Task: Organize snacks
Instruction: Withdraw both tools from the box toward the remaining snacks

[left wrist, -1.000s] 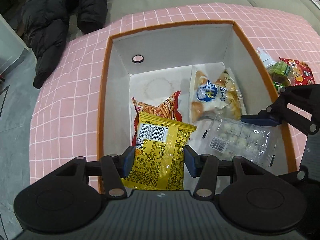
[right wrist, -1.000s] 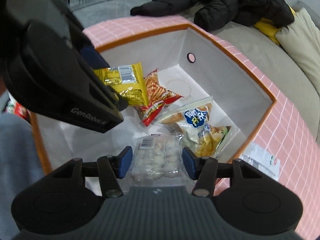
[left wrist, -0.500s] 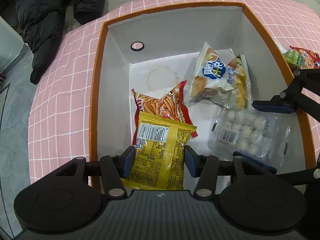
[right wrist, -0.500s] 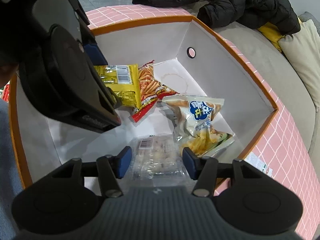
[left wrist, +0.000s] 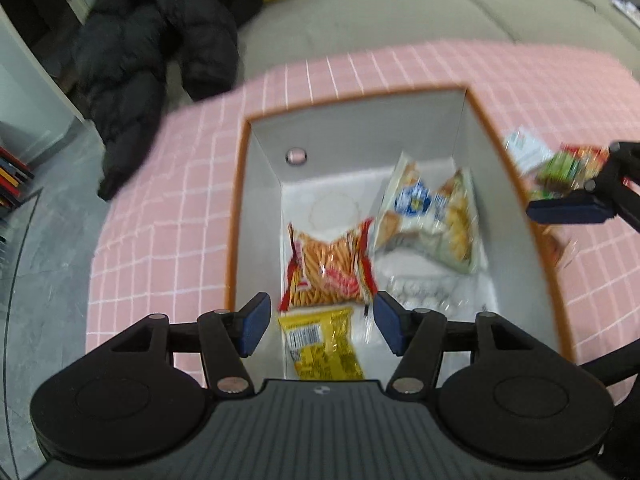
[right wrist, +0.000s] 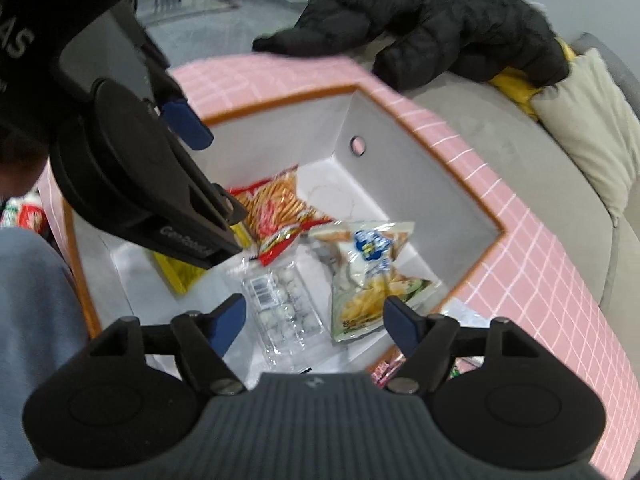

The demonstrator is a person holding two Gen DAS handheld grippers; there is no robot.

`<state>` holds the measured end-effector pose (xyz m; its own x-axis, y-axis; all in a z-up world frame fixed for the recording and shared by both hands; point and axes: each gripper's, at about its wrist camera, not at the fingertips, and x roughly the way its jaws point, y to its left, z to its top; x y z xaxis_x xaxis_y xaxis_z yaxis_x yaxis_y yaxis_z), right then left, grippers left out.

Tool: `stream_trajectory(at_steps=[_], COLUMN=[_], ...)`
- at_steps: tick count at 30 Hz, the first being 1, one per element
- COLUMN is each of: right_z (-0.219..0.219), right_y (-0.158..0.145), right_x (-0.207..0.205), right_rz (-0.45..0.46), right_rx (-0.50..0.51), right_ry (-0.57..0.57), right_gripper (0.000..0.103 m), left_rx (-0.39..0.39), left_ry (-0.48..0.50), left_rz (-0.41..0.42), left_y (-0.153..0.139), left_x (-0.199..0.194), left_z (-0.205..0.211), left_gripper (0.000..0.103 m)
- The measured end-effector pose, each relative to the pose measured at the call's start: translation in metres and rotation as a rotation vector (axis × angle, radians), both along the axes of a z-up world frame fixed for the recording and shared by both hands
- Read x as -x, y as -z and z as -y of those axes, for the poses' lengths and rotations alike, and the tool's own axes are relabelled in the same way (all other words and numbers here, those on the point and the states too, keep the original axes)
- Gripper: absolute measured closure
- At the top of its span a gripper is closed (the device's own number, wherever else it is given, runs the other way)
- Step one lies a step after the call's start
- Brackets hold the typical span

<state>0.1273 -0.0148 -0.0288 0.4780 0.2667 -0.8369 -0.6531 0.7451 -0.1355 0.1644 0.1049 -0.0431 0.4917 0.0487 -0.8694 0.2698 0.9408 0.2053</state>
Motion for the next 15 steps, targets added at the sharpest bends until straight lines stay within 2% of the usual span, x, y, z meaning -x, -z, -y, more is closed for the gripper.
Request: stream_trajectory(at_steps=[8, 15], right_z=[0.058, 0.118], right_y=[-0.046, -0.061], right_x=[0.023, 0.046], right_rz=[0.08, 0.137], right_rx=[-0.208, -0.329], right_ry=[0.187, 0.361], right_gripper=[0.03, 0.03], left_rx=[0.073, 0.16], left_ry=[0.0, 0.051], left_rz=[0.161, 0.279], left_y=[-0.045, -0.072], left_x=[0.031, 0.067], left_z=[0.025, 0.068], left_gripper=[0.033, 0.034])
